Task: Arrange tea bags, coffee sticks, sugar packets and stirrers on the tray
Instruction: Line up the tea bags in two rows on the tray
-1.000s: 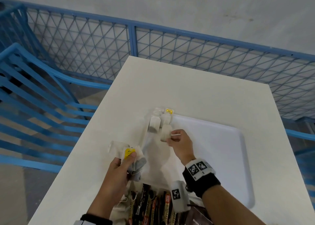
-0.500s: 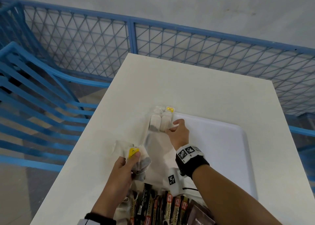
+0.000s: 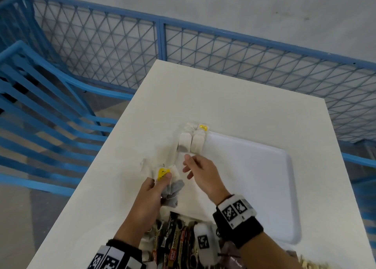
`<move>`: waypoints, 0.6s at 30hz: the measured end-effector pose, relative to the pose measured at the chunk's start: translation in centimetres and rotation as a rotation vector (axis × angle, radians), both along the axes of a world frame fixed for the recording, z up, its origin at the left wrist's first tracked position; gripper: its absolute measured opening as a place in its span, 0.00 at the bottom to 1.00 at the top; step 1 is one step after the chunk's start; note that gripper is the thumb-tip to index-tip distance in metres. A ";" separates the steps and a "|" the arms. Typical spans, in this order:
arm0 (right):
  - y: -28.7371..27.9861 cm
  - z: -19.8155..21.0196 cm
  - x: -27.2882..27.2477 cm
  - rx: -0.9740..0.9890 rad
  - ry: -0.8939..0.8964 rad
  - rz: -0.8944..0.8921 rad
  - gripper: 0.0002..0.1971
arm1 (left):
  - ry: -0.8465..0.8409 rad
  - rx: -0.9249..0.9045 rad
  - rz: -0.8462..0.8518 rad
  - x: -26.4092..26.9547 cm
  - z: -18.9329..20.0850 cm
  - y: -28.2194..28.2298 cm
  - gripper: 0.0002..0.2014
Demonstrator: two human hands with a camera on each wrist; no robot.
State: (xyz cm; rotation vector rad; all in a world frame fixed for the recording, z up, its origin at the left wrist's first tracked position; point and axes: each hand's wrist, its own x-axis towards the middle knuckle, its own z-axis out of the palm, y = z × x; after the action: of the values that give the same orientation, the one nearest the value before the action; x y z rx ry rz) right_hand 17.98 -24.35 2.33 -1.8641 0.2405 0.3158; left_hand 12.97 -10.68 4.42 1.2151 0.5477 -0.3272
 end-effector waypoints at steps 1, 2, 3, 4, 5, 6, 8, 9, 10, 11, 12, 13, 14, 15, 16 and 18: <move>0.2 0.4 -0.8 0.029 0.011 0.023 0.15 | -0.006 0.005 -0.004 0.0 0.1 -0.1 0.15; 0.4 0.8 -1.6 0.048 0.019 0.047 0.16 | -0.010 0.011 -0.011 -0.1 0.1 -0.1 0.14; 0.6 1.0 -2.3 0.064 0.023 0.072 0.16 | -0.009 0.016 -0.015 -0.1 0.1 0.0 0.12; 0.7 1.2 -2.8 0.090 0.030 0.093 0.15 | -0.006 0.020 -0.013 -0.2 0.0 0.1 0.12; 0.7 1.3 -3.1 0.121 0.041 0.108 0.13 | -0.002 0.022 -0.011 -0.3 -0.1 0.2 0.11; 0.7 1.4 -3.3 0.148 0.055 0.118 0.10 | 0.002 0.022 -0.011 -0.4 -0.2 0.3 0.11; 0.4 1.7 -3.5 0.179 0.066 0.140 0.06 | 0.012 0.025 -0.020 -0.5 -0.3 0.4 0.11; 0.2 1.8 -3.5 0.185 0.065 0.142 0.06 | 0.017 0.025 -0.021 -0.6 -0.2 0.4 0.11; 0.1 2.0 -3.5 0.188 0.065 0.134 0.07 | 0.019 0.022 -0.018 -0.7 -0.2 0.5 0.11; 0.0 2.1 -3.4 0.187 0.064 0.120 0.08 | 0.018 0.015 -0.016 -0.8 -0.1 0.5 0.11; -0.1 2.2 -3.3 0.192 0.071 0.099 0.08 | 0.013 0.006 -0.015 -0.9 0.0 0.6 0.11; -0.2 2.2 -3.1 0.205 0.085 0.071 0.07 | 0.008 -0.003 -0.013 -1.0 0.1 0.7 0.10; -0.3 2.2 -3.0 0.231 0.105 0.036 0.05 | 0.002 -0.008 -0.008 -1.1 0.2 0.8 0.10; -0.3 2.2 -3.0 0.261 0.118 -0.001 0.04 | -0.003 -0.010 -0.003 -1.1 0.2 0.9 0.09; -0.3 2.2 -3.0 0.292 0.126 -0.030 0.04 | -0.007 -0.008 -0.001 -1.1 0.3 0.9 0.09; -0.3 2.3 -3.1 0.315 0.125 -0.026 0.06 | -0.016 -0.004 -0.009 -1.0 0.3 0.9 0.09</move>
State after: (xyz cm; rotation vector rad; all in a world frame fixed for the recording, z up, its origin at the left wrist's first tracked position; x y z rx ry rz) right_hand 14.90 -24.62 4.63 -1.5312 0.2828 0.4273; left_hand 11.92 -9.79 4.72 1.2158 0.5284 -0.3257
